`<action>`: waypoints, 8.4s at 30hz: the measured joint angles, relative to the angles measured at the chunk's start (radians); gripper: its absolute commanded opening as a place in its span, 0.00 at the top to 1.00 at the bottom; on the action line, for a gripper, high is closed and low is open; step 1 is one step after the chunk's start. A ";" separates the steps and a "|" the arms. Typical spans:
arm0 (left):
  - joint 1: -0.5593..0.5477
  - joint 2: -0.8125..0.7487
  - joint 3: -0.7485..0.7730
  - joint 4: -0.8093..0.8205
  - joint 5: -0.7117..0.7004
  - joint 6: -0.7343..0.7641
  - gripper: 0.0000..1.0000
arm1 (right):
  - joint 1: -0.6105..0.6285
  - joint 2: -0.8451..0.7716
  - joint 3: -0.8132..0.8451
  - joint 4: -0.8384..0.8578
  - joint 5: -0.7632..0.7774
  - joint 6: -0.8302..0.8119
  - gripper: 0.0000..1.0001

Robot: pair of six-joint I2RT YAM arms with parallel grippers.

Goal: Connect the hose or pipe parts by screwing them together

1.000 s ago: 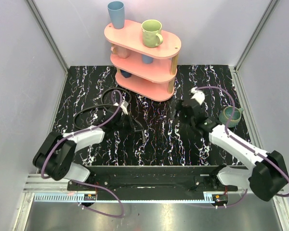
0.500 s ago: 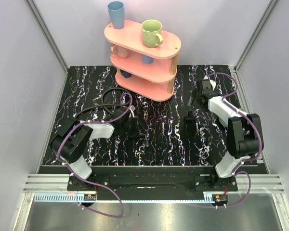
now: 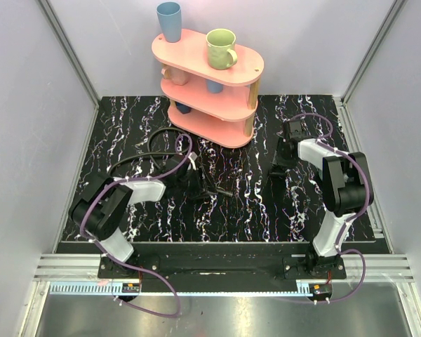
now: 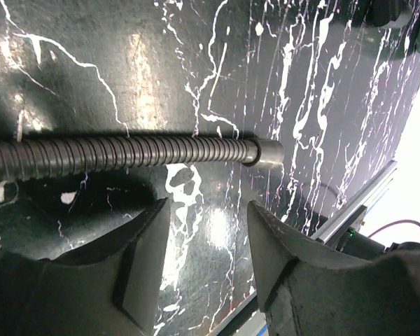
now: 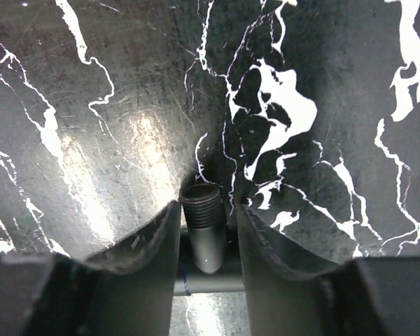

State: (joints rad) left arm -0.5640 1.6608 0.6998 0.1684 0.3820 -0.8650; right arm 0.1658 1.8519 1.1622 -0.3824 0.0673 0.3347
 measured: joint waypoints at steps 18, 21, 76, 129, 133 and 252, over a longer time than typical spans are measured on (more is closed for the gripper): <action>-0.040 -0.343 0.059 -0.118 -0.011 0.111 0.34 | 0.031 -0.323 -0.275 0.226 -0.369 0.298 0.96; -0.094 -0.351 0.052 -0.029 -0.037 0.134 0.32 | 0.071 -0.435 -0.376 0.352 -0.408 0.501 0.97; -0.132 -0.422 0.114 -0.025 0.351 0.225 1.00 | 0.181 -0.937 -0.486 0.501 -0.797 0.217 0.19; -0.079 -0.408 0.090 0.215 0.603 0.013 0.39 | 0.235 -0.913 -0.558 0.756 -1.144 0.306 1.00; -0.074 -0.408 0.075 0.268 0.586 -0.026 0.39 | 0.236 -0.898 -0.561 0.776 -1.145 0.326 1.00; 0.315 -0.708 0.167 -0.769 -0.100 0.517 1.00 | 0.389 -0.593 -0.523 -0.111 -0.067 0.520 0.87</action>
State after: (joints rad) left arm -0.2493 0.9531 0.8669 -0.6006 0.2821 -0.3481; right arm 0.5552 1.2587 0.6395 -0.4938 0.0006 0.8551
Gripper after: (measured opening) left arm 0.315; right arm 0.108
